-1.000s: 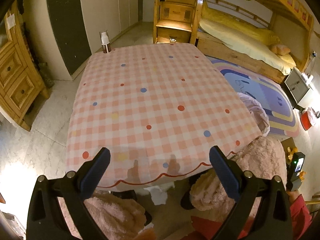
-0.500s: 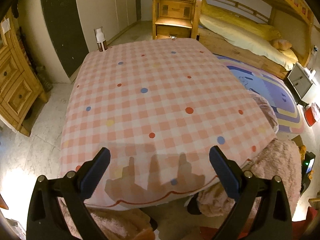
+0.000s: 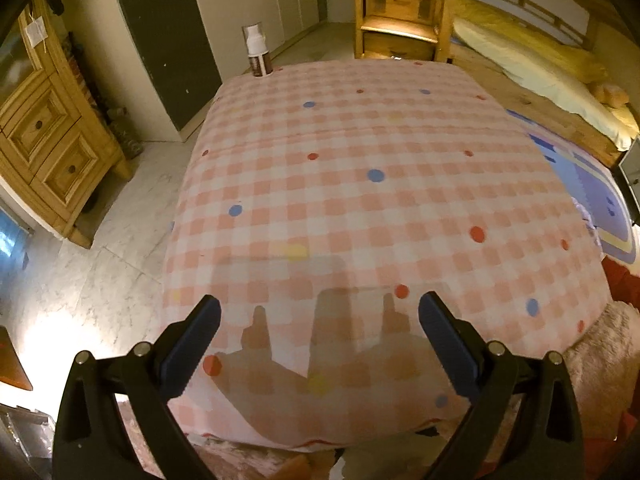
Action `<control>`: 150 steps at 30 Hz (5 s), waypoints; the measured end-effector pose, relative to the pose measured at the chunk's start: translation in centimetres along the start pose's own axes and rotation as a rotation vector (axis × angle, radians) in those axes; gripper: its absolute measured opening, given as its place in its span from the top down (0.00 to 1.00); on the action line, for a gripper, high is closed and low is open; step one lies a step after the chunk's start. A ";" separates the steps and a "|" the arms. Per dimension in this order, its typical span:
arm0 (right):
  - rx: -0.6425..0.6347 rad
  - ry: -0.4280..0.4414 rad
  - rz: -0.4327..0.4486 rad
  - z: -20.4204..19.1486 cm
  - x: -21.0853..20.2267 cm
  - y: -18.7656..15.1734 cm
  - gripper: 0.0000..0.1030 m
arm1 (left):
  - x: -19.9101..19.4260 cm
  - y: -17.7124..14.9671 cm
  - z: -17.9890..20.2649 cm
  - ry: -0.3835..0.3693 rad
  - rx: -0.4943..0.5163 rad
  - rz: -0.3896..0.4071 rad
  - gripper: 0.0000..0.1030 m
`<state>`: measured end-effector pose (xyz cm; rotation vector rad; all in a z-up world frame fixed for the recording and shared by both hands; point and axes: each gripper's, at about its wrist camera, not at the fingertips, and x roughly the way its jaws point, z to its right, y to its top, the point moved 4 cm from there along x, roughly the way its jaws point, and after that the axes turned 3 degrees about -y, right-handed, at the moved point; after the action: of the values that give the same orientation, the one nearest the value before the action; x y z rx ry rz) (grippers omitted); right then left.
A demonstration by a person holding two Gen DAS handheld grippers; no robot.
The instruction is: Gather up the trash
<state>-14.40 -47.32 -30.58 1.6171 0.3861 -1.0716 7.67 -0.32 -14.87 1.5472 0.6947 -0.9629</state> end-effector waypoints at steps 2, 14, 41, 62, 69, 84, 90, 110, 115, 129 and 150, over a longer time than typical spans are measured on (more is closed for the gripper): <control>0.001 -0.001 0.000 0.0 0.0 0.0 0.06 | 0.4 0.3 -0.2 0.009 -0.003 -0.006 0.07; 0.003 -0.002 -0.001 0.2 -0.3 -0.1 0.06 | 1.1 0.9 -0.5 0.038 -0.006 -0.009 0.07; 0.002 -0.001 0.000 0.2 -0.1 0.2 0.06 | -10.6 -5.0 -15.2 0.096 -0.411 0.290 0.07; 0.001 -0.001 -0.001 0.3 -0.1 0.2 0.06 | -12.6 -5.2 -18.0 0.201 -0.466 0.294 0.07; 0.001 -0.001 -0.001 0.3 -0.1 0.2 0.06 | -10.5 -3.8 -14.3 0.168 -0.360 0.250 0.07; 0.002 -0.001 -0.001 0.3 0.0 0.2 0.06 | -9.4 -4.7 -12.6 0.153 -0.342 0.205 0.07; 0.002 -0.001 -0.001 0.3 0.0 0.2 0.06 | -9.1 -5.0 -12.8 0.139 -0.350 0.196 0.07; 0.002 -0.001 -0.001 0.4 0.0 0.2 0.06 | -6.5 -6.2 -10.1 0.071 -0.304 0.145 0.07; 0.002 -0.002 -0.001 0.3 0.0 0.2 0.06 | -5.3 -6.5 -7.7 0.041 -0.221 0.121 0.07; 0.001 -0.002 -0.001 0.4 0.0 0.2 0.06 | -4.4 -6.0 -3.8 0.002 -0.053 0.103 0.07; 0.001 -0.002 -0.001 0.4 0.0 0.2 0.06 | -7.1 0.4 -6.0 -0.026 -0.142 0.253 0.07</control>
<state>-14.42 -47.74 -30.50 1.6167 0.3850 -1.0747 5.75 5.94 -8.34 1.4542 0.5223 -0.7282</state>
